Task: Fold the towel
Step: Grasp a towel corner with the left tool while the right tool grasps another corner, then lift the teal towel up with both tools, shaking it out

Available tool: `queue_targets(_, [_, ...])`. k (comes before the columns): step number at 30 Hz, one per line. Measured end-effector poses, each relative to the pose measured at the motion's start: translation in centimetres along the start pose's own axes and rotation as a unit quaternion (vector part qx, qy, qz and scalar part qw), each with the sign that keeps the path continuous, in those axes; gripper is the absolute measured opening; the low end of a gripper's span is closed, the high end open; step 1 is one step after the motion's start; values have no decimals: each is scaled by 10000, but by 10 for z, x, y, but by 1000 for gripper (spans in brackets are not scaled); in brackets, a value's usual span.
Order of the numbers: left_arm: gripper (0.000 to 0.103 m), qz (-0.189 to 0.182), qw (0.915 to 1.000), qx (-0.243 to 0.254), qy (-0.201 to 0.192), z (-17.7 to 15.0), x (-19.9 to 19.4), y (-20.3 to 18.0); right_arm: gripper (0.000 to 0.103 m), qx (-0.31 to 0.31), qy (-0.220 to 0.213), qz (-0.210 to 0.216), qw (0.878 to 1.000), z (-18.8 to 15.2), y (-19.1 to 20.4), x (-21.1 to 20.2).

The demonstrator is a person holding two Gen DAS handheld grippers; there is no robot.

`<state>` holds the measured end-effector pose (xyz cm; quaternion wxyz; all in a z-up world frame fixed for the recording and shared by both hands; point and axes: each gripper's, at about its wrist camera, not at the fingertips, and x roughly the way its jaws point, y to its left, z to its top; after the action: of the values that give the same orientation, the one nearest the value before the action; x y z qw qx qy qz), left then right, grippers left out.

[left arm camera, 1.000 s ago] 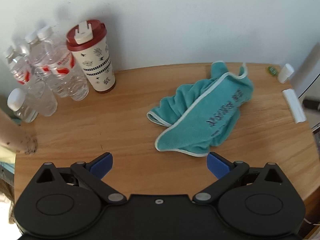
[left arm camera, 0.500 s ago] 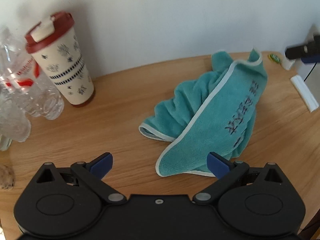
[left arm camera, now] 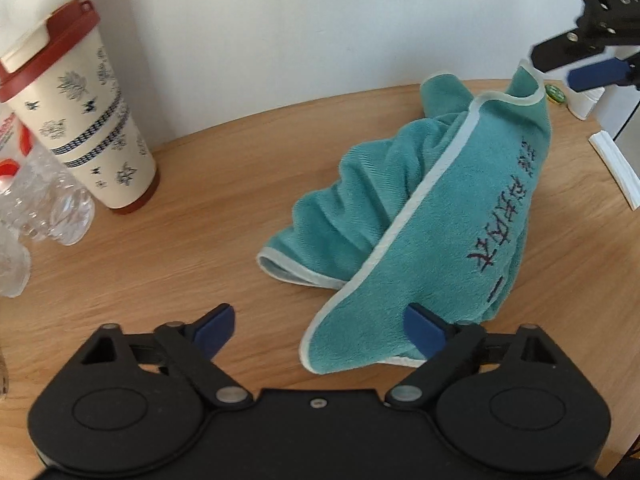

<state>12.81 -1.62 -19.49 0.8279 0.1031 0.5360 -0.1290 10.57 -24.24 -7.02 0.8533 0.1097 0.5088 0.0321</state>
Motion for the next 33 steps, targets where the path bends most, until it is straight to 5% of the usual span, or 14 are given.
queue_targets(4, [77,-39,10000,82,37,2,5,-4,56,23,145,-8,9999,4,4,7])
queue_targets(6, [60,-93,9999,111,82,3,8,-5,47,-7,376,-207,9991,8,7,16])
queue_targets(7, [55,-140,9997,116,135,3,10,-5,40,12,500,-164,9986,10,6,19])
queue_targets(8, [49,-172,9996,132,181,3,12,-6,14,42,593,-86,9982,10,6,21])
queue_targets(9, [40,-191,9995,150,219,3,13,-7,5,141,765,36,9970,11,4,24])
queue_targets(11, [24,-211,9992,265,215,1,14,-10,5,265,826,37,9962,12,1,24])
queue_targets(21, [5,-227,9994,226,117,-2,11,-9,4,247,509,-55,9984,24,-8,4])
queue_targets(31, [3,-227,9992,292,-149,-11,0,-1,4,100,65,142,9998,32,-1,-33])
queue_targets(33, [10,-210,9994,260,-84,-12,0,2,4,49,57,141,9999,31,0,-35])
